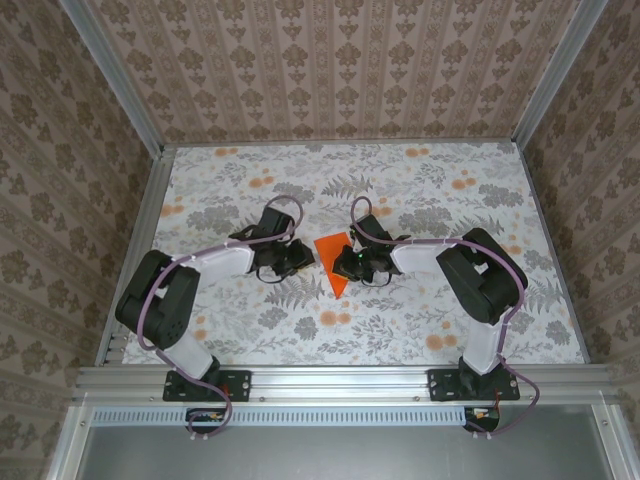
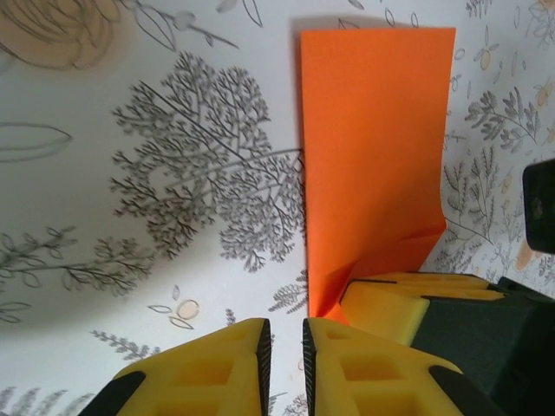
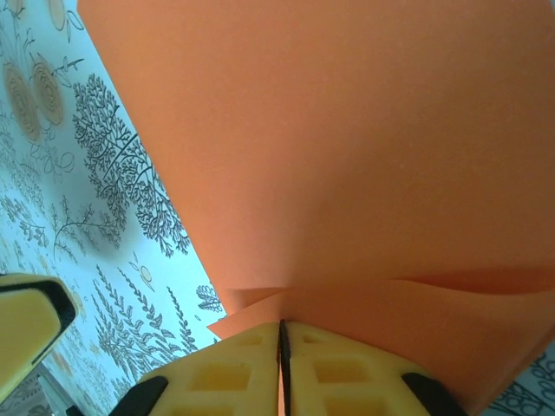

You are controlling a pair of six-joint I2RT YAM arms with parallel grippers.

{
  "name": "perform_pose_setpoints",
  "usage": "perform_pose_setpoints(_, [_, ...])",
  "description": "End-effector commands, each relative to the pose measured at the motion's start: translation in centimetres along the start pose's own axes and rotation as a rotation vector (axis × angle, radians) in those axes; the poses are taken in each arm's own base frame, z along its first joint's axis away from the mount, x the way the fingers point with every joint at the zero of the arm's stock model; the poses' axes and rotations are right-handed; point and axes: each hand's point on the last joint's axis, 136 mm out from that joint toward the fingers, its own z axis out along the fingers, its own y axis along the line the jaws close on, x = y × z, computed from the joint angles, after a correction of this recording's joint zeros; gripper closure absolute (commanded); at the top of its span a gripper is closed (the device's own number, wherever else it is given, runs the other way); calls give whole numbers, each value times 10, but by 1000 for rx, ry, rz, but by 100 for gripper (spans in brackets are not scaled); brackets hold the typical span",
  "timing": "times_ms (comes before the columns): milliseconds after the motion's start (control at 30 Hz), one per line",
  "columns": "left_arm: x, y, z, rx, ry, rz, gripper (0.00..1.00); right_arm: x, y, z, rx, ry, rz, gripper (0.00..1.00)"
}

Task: Fold a paper plane with a square sheet of paper (pick it up from the middle)
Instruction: Third fold the triangle at the center of the table.

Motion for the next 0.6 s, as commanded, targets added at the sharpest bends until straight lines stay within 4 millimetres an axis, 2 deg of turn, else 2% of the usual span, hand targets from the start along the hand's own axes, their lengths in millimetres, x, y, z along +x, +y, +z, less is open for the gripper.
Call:
perform_pose_setpoints(0, [13, -10, 1, 37, 21, -3, 82, 10, -33, 8, 113, 22, 39, 94])
perform_pose_setpoints(200, [32, -23, 18, 81, 71, 8, 87, 12, -36, 10, 121, 35, 35, 98])
perform_pose_setpoints(367, [30, -32, 25, 88, 79, 30, 91, 14, -36, 11, 117, 43, 31, 100])
perform_pose_setpoints(567, [25, -33, 33, 62, 78, 35, 95, 14, -34, 10, 111, 44, 30, 100])
